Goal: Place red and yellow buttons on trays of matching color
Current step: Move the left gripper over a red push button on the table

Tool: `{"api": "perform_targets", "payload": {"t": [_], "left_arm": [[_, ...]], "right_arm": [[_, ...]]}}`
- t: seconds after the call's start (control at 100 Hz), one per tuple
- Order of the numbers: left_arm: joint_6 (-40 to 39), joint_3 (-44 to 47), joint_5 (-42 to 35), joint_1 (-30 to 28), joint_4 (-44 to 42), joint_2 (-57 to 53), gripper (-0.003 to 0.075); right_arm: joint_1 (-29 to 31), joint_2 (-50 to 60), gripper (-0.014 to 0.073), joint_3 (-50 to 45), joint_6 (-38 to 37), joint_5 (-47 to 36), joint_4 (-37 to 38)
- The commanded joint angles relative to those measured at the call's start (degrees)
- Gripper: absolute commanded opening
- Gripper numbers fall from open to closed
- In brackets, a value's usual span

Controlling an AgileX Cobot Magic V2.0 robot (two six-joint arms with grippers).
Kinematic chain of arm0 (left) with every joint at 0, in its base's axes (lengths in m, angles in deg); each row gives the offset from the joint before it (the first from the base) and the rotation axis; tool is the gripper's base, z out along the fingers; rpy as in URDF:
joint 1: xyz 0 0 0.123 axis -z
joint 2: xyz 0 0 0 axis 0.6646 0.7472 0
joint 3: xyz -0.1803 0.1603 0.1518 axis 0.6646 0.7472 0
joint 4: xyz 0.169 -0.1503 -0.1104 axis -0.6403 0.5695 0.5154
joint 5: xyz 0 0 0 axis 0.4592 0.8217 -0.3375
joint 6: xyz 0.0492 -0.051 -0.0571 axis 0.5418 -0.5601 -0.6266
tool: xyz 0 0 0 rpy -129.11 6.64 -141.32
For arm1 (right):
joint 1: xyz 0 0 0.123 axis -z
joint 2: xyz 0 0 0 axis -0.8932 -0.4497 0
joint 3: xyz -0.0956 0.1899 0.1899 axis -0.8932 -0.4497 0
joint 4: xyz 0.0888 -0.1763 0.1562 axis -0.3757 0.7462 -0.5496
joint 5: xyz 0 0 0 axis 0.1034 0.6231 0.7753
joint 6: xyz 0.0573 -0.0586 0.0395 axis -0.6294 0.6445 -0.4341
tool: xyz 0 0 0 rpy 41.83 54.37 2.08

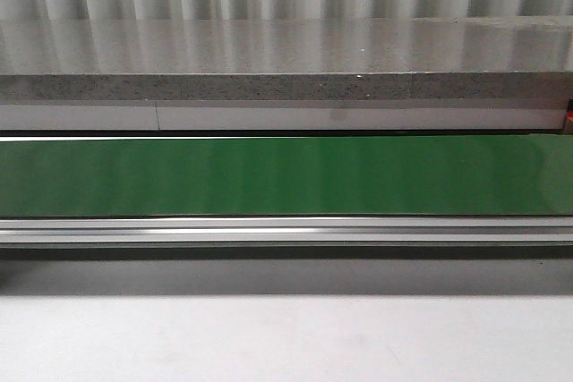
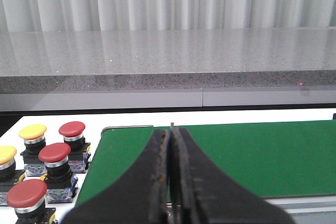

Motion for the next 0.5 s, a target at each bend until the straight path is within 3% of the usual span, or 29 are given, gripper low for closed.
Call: {"api": "perform_targets", "payload": {"t": [0.0,0.38,0.49], "left_arm": [[-0.51,2.62,-4.77,0.44,0.14,-1.54,-0.0020],[-0.51,0.16,-8.47,0.44,0.14,-1.42,-0.0020],[-0.51,-4.60,-4.05,0.44,0.65,0.22,-0.0020]], "right_arm": [[0.02,0.80,-0.0066,-0.14,0.08,-4.70,0.68],[0.02,0.80,-0.0066,-0.14,0.08,-4.70,0.68],[0.02,0.80,-0.0066,-0.14,0.08,-4.70,0.68]]}}
